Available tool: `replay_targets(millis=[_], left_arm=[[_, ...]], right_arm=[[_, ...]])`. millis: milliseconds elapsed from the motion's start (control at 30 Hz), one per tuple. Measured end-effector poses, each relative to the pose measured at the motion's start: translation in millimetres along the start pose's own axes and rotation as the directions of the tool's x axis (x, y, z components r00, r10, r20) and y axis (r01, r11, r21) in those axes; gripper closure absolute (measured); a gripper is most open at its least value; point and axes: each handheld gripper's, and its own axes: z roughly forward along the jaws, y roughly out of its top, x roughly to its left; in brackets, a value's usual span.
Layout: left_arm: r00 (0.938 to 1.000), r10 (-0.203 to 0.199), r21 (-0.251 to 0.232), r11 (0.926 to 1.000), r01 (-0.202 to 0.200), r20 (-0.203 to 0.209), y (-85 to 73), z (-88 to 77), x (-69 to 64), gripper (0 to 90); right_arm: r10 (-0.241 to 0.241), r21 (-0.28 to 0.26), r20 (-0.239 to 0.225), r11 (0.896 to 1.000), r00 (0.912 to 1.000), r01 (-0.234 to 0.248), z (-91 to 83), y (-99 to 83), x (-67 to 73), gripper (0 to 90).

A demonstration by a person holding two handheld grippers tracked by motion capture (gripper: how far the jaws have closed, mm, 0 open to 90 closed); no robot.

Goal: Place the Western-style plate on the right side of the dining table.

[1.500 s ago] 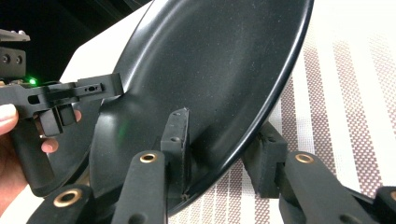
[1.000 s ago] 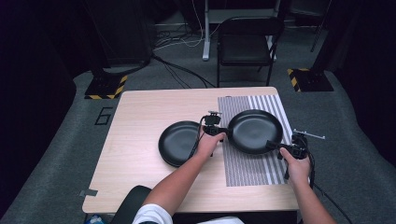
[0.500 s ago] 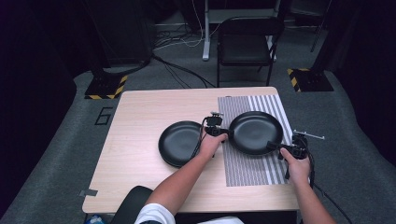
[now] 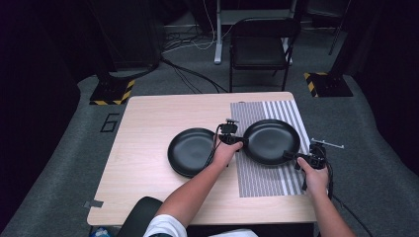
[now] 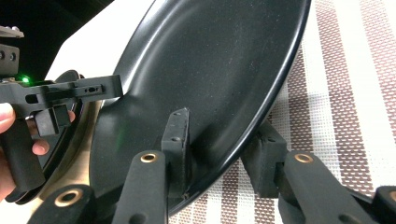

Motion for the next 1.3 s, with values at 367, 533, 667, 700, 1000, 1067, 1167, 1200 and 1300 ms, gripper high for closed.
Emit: replay_targets(millis=[367,533,667,700,1000,1067,1167,1200,1300], left_arm=[[0.9999,0.0,0.021,0.9998,0.0,-0.013,0.5,3.4,1.3,68.1],[0.9999,-0.002,0.01,0.9999,0.002,-0.017,0.8,3.8,1.7,68.1],[0.9997,-0.008,0.014,0.9999,0.008,-0.021,0.6,5.1,1.9,68.1],[0.9997,-0.008,0.012,0.9999,0.008,-0.025,0.4,5.7,1.3,68.0],[0.9998,-0.009,0.02,0.9998,0.009,-0.018,-0.4,9.1,0.3,67.7],[0.9998,-0.01,0.019,0.9998,0.01,-0.016,-0.5,9.6,0.2,67.6],[0.9998,-0.008,0.023,0.9997,0.009,-0.02,-0.6,11.1,-0.2,67.4],[0.9998,-0.008,0.027,0.9996,0.008,-0.018,-0.7,11.6,0.4,67.2],[0.9998,-0.009,0.03,0.9995,0.009,-0.018,-0.9,12.2,0.7,67.1]], right_arm=[[0.022,0.013,-0.007,1.0,0.9997,-0.022,2.9,-0.8,-3.9,64.1],[0.049,0.017,-0.015,0.999,0.9987,-0.049,6.0,-1.0,-5.9,64.1],[0.043,0.015,-0.012,0.999,0.999,-0.043,6.7,-0.8,-6.2,64.2],[0.042,0.015,-0.011,0.999,0.9991,-0.042,7.1,-0.9,-6.8,64.2],[0.048,0.015,0.002,0.999,0.9988,-0.048,5.9,0.0,-8.3,64.4],[0.049,0.009,0.0,0.999,0.9988,-0.049,5.9,0.5,-9.7,64.5],[0.052,0.01,0.006,0.999,0.9986,-0.052,6.2,0.8,-10.5,64.4],[0.055,0.01,0.007,0.998,0.9985,-0.055,7.1,1.1,-11.6,64.4],[0.06,0.01,0.011,0.998,0.9981,-0.06,7.7,1.6,-12.3,64.4]])
